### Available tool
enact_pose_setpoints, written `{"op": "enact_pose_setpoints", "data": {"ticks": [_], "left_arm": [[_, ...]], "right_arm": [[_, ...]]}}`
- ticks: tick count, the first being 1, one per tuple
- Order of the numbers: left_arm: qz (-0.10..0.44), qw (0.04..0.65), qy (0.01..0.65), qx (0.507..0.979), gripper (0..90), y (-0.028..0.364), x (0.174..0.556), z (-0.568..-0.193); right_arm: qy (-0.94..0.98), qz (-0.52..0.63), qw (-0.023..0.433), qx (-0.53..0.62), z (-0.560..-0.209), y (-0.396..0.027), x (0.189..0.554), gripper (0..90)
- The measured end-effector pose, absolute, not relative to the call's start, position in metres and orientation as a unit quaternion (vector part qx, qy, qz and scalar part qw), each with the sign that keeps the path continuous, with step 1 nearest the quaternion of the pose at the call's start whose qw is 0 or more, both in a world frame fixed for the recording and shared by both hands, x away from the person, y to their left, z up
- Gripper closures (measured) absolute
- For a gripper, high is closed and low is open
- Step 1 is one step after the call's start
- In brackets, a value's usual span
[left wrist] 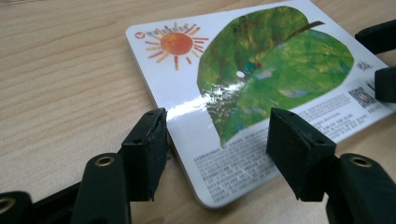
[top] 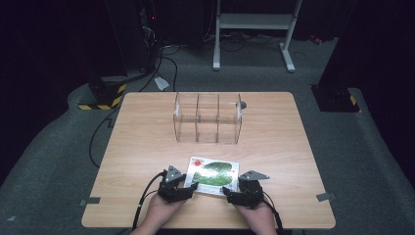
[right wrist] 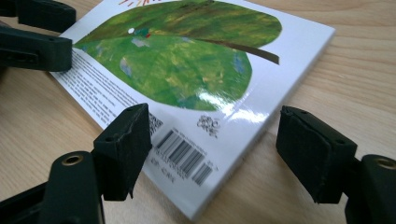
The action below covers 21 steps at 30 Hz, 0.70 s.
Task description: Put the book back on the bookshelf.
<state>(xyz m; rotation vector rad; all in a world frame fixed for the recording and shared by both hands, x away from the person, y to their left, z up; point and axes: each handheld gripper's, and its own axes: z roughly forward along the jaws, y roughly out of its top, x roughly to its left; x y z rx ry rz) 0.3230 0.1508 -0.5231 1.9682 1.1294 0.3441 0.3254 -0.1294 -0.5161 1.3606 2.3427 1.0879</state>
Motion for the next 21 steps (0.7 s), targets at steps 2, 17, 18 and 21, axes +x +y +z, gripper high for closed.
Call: {"op": "enact_pose_setpoints", "data": {"ticks": [2, 17, 18, 21], "left_arm": [[0.138, 0.410, 0.443, 0.786, 38.6, 0.151, 0.320, -0.523], [0.168, 0.415, 0.450, 0.773, 59.8, 0.155, 0.323, -0.522], [0.169, 0.415, 0.453, 0.771, 59.7, 0.155, 0.325, -0.522], [0.167, 0.421, 0.462, 0.763, 58.2, 0.151, 0.330, -0.523]], "right_arm": [[0.791, 0.374, 0.110, 0.471, -0.517, -0.132, 0.322, 26.2], [0.779, 0.375, 0.153, 0.478, -0.516, -0.133, 0.317, 29.0], [0.779, 0.375, 0.154, 0.478, -0.516, -0.133, 0.317, 29.0], [0.779, 0.377, 0.152, 0.479, -0.517, -0.130, 0.316, 29.0]]}}
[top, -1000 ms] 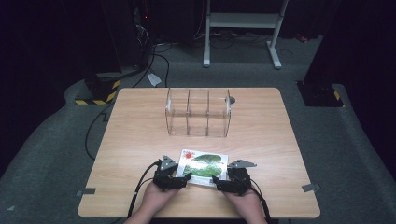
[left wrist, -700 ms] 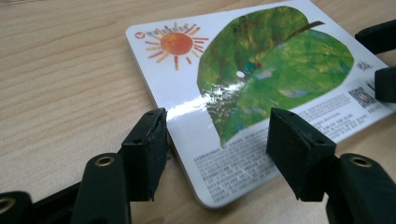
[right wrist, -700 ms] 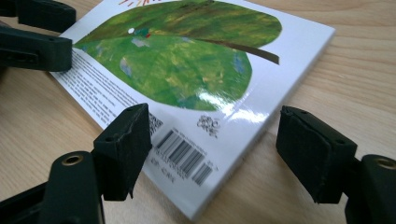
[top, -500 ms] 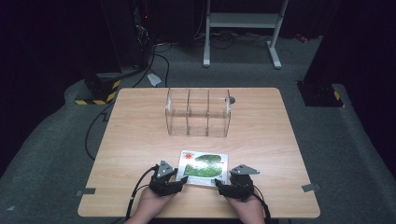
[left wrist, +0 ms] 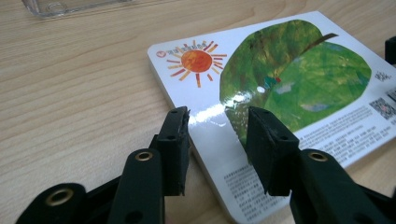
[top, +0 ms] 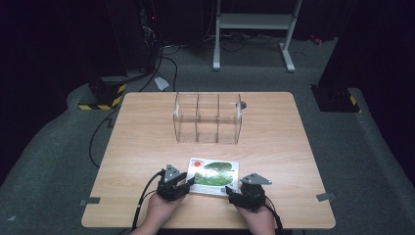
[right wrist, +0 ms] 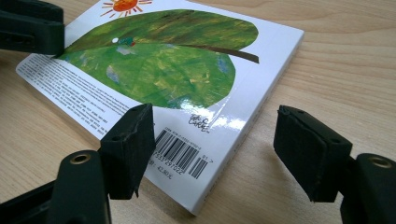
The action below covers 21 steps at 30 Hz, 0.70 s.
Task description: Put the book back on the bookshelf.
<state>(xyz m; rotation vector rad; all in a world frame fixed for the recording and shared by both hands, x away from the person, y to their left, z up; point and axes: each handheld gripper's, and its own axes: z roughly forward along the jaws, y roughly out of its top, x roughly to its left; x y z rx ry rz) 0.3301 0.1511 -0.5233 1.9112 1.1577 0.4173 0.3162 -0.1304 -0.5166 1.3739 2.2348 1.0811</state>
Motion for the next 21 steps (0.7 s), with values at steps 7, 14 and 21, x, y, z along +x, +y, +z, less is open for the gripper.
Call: {"op": "enact_pose_setpoints", "data": {"ticks": [7, 14, 21], "left_arm": [[0.154, 0.421, 0.479, 0.755, 50.4, 0.151, 0.340, -0.524], [0.135, 0.425, 0.481, 0.755, 49.7, 0.151, 0.342, -0.525], [0.141, 0.423, 0.489, 0.749, 48.9, 0.147, 0.341, -0.525]], "right_arm": [[0.780, 0.378, 0.142, 0.478, -0.517, -0.127, 0.314, 29.7], [0.782, 0.378, 0.134, 0.477, -0.518, -0.127, 0.314, 27.8], [0.792, 0.378, 0.114, 0.467, -0.519, -0.122, 0.313, 17.1]]}}
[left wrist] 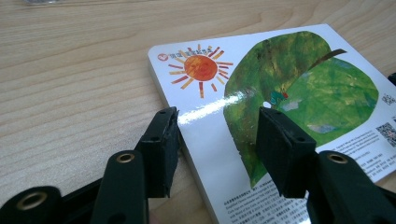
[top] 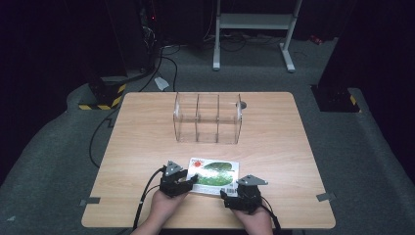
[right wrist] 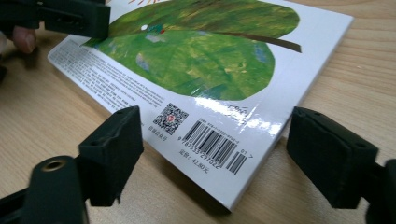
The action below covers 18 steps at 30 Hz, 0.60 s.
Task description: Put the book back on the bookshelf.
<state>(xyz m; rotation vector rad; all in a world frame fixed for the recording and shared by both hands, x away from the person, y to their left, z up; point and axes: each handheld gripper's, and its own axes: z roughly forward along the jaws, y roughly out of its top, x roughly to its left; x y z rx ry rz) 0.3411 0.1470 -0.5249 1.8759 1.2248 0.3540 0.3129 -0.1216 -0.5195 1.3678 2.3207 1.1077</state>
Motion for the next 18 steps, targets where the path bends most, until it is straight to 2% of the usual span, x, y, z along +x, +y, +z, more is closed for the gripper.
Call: {"op": "enact_pose_setpoints", "data": {"ticks": [18], "left_arm": [[0.155, 0.453, 0.483, 0.733, 50.9, 0.1510, 0.3354, -0.5166]], "right_arm": [[0.800, 0.369, 0.126, 0.456, -0.5201, -0.1185, 0.3118, 15.2]]}}
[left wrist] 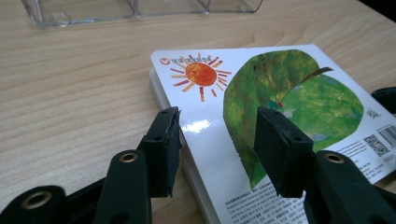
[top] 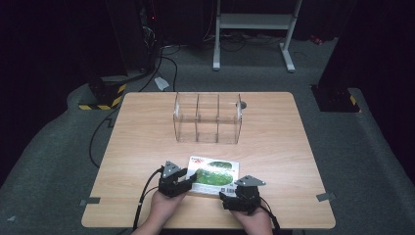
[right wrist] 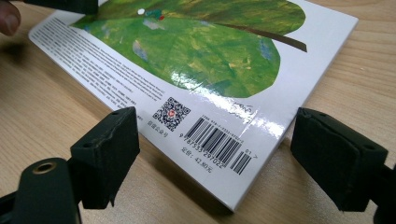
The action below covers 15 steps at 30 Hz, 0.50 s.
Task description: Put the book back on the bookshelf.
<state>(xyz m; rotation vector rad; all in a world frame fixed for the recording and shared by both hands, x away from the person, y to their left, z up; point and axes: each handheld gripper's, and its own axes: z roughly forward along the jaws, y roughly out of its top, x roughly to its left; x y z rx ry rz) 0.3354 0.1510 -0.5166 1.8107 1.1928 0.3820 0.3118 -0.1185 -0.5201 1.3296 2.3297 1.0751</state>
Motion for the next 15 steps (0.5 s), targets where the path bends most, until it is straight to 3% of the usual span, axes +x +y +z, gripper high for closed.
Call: {"op": "enact_pose_setpoints", "data": {"ticks": [15], "left_arm": [[0.165, 0.481, 0.463, 0.726, 51.8, 0.153, 0.330, -0.501]], "right_arm": [[0.803, 0.366, 0.125, 0.454, -0.521, -0.117, 0.311, 11.9]]}}
